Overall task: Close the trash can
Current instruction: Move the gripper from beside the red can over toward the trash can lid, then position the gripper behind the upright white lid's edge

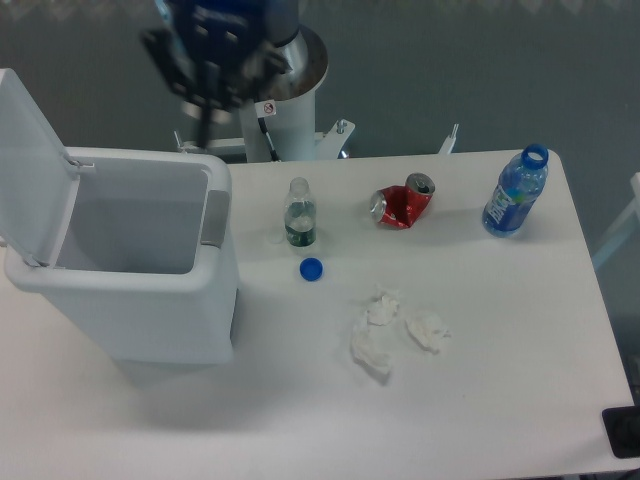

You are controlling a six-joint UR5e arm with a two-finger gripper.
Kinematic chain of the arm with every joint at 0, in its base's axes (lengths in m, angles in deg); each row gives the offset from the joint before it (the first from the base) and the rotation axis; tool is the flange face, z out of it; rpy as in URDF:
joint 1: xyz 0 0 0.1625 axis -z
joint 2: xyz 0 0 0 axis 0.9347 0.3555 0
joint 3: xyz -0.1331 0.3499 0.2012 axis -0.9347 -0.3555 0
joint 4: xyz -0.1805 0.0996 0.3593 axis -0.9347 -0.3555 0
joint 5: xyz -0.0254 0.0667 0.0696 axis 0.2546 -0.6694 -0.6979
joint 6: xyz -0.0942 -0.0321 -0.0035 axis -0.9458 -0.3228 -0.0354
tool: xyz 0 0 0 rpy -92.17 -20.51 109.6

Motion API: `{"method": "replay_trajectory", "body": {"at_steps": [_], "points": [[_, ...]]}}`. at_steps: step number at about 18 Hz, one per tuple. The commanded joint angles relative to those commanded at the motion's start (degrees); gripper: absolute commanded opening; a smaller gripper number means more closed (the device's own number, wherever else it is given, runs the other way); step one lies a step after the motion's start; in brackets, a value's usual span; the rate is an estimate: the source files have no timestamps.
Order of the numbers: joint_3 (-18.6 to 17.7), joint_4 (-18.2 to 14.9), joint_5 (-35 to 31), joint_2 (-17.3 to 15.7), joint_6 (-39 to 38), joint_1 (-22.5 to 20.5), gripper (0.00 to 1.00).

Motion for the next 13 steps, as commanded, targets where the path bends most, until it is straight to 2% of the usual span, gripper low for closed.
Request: {"method": "replay_trajectory", "body": {"at_steps": [4, 8, 13], "points": [[0.1, 5.8, 0.1, 0.8, 1.0, 4.8, 0.11], [0.4, 6.2, 0.1, 1.4, 6.2, 8.7, 0.11], [0.5, 6.2, 0.0, 3.7, 10.2, 11.1, 0.11]]}}
